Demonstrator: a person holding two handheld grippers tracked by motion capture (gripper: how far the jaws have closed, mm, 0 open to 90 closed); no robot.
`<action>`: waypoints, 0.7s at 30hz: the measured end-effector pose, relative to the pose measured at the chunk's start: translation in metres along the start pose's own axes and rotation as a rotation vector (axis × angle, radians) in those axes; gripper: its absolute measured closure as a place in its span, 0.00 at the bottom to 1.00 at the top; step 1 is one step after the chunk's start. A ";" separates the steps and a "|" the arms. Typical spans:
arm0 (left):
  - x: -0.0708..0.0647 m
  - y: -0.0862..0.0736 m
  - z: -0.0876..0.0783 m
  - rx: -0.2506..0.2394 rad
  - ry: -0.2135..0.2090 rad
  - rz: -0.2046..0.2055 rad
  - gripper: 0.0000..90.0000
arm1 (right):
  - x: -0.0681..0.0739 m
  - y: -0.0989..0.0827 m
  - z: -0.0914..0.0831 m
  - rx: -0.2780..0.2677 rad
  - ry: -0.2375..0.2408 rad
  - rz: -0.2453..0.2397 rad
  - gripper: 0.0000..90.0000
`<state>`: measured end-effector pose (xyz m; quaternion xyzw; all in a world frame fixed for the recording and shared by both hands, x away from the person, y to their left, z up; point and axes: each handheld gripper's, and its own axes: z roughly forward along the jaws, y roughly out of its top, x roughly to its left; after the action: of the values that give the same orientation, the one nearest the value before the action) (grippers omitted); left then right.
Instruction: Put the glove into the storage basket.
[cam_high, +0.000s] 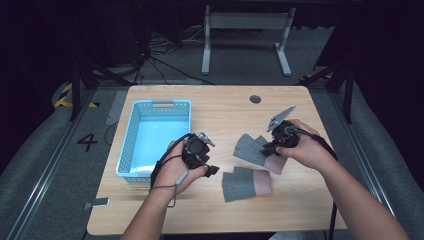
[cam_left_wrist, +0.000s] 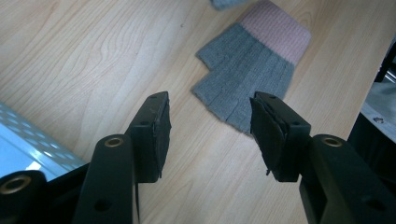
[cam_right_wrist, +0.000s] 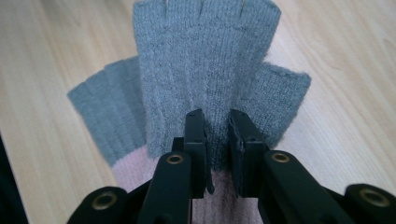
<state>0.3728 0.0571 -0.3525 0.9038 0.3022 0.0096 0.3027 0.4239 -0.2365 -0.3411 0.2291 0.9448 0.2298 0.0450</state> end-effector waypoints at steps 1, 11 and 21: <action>0.000 0.000 -0.001 0.000 0.001 -0.001 0.54 | 0.001 0.000 0.000 0.002 0.002 -0.003 0.88; 0.000 -0.001 -0.005 -0.011 0.001 -0.004 0.54 | 0.015 -0.002 0.011 0.032 0.046 -0.093 0.88; 0.000 -0.001 -0.004 -0.004 0.002 0.000 0.54 | 0.027 -0.002 0.027 0.078 0.104 -0.171 0.88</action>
<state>0.3716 0.0597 -0.3501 0.9033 0.3025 0.0112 0.3039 0.4042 -0.2145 -0.3655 0.1369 0.9702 0.1998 0.0064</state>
